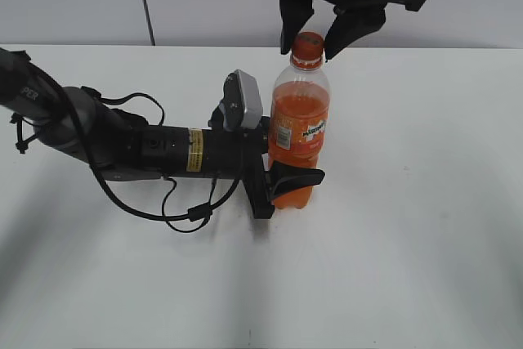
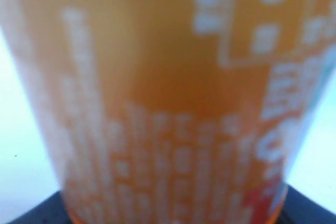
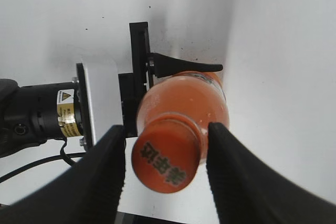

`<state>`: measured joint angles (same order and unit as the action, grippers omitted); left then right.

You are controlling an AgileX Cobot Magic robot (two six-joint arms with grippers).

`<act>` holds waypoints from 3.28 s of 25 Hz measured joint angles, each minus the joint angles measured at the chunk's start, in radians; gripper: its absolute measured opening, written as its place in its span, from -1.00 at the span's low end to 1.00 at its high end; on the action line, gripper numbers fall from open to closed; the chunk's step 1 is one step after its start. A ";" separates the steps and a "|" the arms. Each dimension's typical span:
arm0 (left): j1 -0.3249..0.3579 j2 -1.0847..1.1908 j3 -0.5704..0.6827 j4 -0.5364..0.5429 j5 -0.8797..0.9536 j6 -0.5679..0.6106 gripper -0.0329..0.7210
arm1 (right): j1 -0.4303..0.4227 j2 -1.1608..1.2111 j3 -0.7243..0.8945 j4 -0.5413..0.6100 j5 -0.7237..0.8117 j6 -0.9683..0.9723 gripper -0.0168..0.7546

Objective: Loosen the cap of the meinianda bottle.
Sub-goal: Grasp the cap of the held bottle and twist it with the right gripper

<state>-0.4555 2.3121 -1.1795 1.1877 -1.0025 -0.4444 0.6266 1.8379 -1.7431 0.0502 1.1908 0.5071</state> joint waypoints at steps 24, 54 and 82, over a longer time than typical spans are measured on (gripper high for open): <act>0.000 0.000 0.000 -0.001 0.000 0.000 0.13 | 0.000 0.020 -0.027 0.000 0.025 -0.009 0.02; 0.000 0.000 0.000 -0.002 0.001 -0.001 0.13 | 0.000 0.020 -0.031 -0.006 0.026 -0.027 -0.23; -0.002 -0.003 -0.003 -0.002 0.027 -0.008 0.13 | 0.000 0.020 -0.031 -0.005 0.025 -1.040 -0.23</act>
<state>-0.4576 2.3090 -1.1826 1.1859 -0.9756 -0.4526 0.6266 1.8582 -1.7746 0.0455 1.2161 -0.5326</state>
